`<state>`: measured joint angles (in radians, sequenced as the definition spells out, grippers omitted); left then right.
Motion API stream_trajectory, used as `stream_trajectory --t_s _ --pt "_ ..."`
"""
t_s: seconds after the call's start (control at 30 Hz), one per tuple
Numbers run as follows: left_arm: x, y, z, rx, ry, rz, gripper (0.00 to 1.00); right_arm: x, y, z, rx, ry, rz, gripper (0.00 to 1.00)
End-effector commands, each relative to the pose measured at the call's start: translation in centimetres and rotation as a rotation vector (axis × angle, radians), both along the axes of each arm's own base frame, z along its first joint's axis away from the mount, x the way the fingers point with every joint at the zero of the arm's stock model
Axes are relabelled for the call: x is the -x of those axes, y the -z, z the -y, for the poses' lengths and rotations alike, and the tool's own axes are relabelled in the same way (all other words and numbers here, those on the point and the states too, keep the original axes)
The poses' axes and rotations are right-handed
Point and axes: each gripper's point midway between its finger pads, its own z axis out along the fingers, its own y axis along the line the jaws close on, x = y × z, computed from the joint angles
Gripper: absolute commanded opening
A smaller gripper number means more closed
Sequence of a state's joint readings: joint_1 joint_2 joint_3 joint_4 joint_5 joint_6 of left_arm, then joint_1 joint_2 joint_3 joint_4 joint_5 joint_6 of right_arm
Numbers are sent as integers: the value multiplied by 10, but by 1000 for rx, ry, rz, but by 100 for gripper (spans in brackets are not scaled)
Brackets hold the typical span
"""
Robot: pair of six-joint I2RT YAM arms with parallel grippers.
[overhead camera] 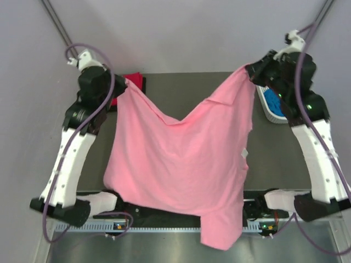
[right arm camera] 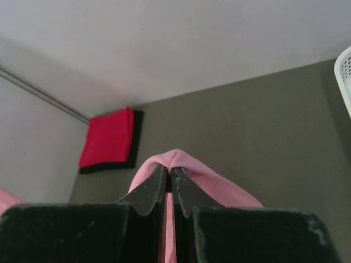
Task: Fold and stack the t-shirts
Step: Flatten the tshirt out
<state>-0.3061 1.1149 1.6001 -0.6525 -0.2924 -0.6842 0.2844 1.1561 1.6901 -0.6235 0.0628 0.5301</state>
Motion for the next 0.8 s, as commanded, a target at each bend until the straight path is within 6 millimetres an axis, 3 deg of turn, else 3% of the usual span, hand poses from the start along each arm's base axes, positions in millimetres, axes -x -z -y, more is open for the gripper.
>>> stream_trajectory --t_s 0.0,0.03,0.07,0.1,0.13,0.2,0.23,0.33,0.37,0.4,0.47,0.5,0.57,0.6,0.67,0.7,0.77 --pt "-56 -20 -14 -73 -96 77 0 -37 -47 -1 111 2 182 0" --pt "-68 -20 -22 -69 -107 73 0 -42 -65 0 119 11 219 0" --pt "-77 -22 -26 -61 -114 74 0 -51 -68 -1 134 17 220 0" --pt "-91 -22 -30 -53 -121 71 0 -75 -58 -3 163 24 188 0" --pt "-98 -27 -44 -32 -148 89 0 -73 -79 0 157 34 223 0" --pt "-105 -35 -57 -14 -152 113 0 -90 -78 -2 161 35 210 0" --pt "-107 -43 -58 -18 -139 143 0 -87 -92 -1 156 34 238 0" --pt "-97 -57 -54 -79 -77 188 0 -82 -99 -2 166 18 262 0" --pt "-87 -63 -50 -91 -51 206 0 -71 -106 0 165 20 278 0" --pt "-82 -66 -50 -104 -43 212 0 -69 -100 2 168 22 263 0" --pt "-71 -58 -48 -127 -26 188 0 -56 -101 5 160 23 268 0" --pt "-54 -66 -49 -127 -24 211 0 -36 -111 7 144 15 295 0" --pt "-26 -69 -50 -118 -26 223 0 -22 -104 8 128 -1 279 0" --pt "-15 -71 -51 -110 -33 232 0 0 -104 11 117 -8 284 0" --pt "6 -75 -52 -74 -41 255 0 23 -104 15 76 -11 284 0" --pt "32 -91 -53 -56 -44 313 0 54 -115 22 53 -10 322 0" --pt "57 -103 -51 -14 -31 363 0 78 -107 22 13 -39 311 0"
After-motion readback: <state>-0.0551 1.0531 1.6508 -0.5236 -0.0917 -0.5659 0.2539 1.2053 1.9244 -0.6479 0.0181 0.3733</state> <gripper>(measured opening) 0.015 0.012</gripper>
